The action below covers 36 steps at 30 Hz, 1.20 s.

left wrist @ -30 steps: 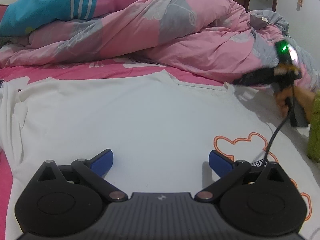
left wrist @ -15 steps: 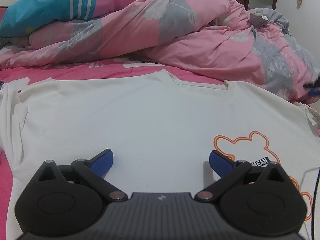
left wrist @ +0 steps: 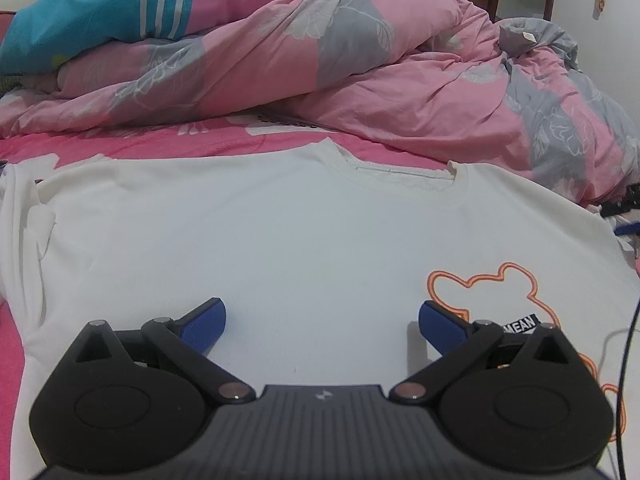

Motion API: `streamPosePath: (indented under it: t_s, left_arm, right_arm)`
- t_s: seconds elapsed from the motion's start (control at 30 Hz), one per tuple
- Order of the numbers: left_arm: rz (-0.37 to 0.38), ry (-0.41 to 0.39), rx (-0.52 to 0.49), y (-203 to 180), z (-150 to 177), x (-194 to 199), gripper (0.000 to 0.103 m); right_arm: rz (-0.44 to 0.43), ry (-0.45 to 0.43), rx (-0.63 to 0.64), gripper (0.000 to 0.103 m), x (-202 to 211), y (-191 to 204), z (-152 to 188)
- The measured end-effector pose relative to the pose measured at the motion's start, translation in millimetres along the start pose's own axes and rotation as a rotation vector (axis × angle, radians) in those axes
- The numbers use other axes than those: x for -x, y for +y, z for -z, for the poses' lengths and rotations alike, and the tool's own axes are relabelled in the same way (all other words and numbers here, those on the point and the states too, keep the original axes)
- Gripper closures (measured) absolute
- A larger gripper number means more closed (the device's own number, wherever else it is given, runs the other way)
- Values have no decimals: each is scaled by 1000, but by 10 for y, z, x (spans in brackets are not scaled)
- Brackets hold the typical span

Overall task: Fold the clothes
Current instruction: 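Pinch the sweatshirt shoulder seam with the right gripper and lift it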

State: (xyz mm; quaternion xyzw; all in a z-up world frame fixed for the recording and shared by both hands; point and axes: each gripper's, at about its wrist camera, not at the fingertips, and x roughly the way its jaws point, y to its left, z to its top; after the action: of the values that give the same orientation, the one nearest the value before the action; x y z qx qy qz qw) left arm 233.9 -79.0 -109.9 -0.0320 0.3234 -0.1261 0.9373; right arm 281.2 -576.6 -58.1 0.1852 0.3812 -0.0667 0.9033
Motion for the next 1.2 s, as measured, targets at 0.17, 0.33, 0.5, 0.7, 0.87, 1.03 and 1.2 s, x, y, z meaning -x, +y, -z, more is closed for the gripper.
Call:
streamPosePath:
  t_s: [0.17,0.33,0.5,0.7,0.87,1.03,1.2]
  left_arm:
    - [2,-1,3,6,-2,3,0]
    - [5,-4,6,11,0,4,0]
    - [14,-8,17,35,2,8,0]
    - [15,-8,19,36,-3,11,0]
    - [13,-7,17,35,-5,13,0]
    - [15,-8,19,33,-4,14,0]
    - [16,-8,21,39,-3,13,0]
  right_arm:
    - [64,81,-215,26,128,-156,141]
    - [-64,78,-397,17,-115,-234,191]
    - [-72,-21,-380,72,-406,-106,130]
    - [-77,-210,-488,93,-270,-413,394]
    - [-93,-370,-609,94,-113,-754,674]
    - [-160,-348,-675,91,-290,-954,685]
    - [-243,-268,-759,68,-97,-1140,651]
